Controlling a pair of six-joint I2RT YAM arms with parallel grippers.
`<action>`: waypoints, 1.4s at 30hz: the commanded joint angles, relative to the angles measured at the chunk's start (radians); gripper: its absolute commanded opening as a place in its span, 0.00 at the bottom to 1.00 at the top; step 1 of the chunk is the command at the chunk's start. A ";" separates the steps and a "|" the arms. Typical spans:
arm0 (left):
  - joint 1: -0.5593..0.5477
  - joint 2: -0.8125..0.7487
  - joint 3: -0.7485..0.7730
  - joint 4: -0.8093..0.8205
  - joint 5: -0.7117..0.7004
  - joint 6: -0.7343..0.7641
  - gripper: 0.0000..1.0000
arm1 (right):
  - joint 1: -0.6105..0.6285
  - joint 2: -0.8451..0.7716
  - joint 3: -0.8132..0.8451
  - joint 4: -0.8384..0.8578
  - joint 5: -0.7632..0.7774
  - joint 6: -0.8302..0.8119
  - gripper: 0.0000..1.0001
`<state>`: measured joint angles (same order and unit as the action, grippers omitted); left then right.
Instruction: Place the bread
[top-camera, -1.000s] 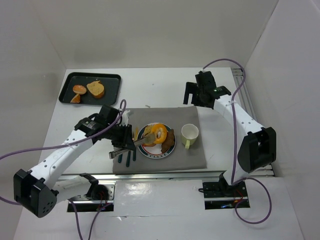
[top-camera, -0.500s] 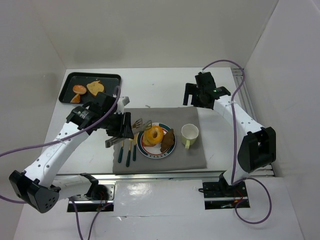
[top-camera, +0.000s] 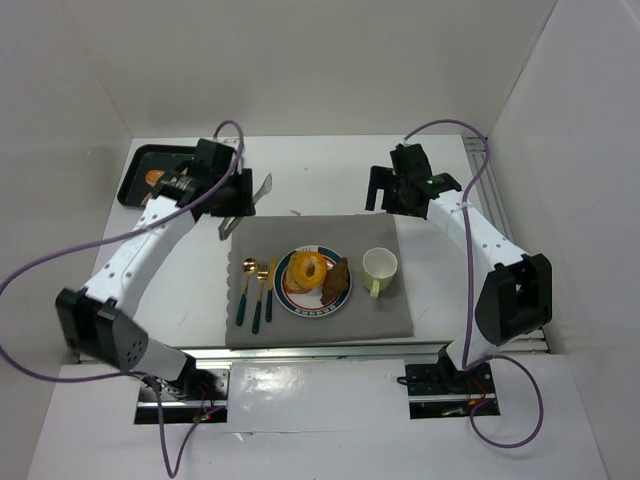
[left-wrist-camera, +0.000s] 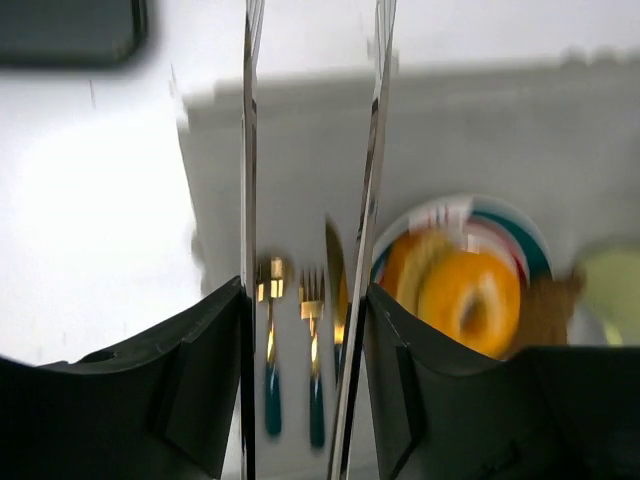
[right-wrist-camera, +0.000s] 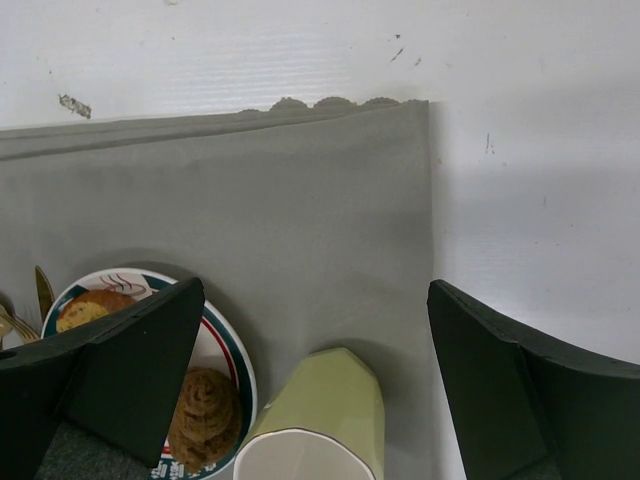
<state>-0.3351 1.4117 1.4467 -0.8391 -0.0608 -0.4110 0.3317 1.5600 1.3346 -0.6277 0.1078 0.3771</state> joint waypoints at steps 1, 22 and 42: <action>0.022 0.151 0.099 0.250 -0.112 0.072 0.59 | 0.007 -0.017 0.020 0.040 0.001 0.002 1.00; 0.102 0.929 0.848 0.117 -0.072 0.075 0.91 | 0.007 -0.060 -0.008 -0.029 0.079 0.042 1.00; -0.007 0.336 0.360 -0.112 0.000 0.040 0.92 | -0.002 0.017 0.022 -0.021 0.155 0.080 1.00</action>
<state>-0.2775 1.7409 1.8347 -0.8513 -0.0551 -0.3725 0.3313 1.5631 1.3296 -0.6441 0.2298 0.4358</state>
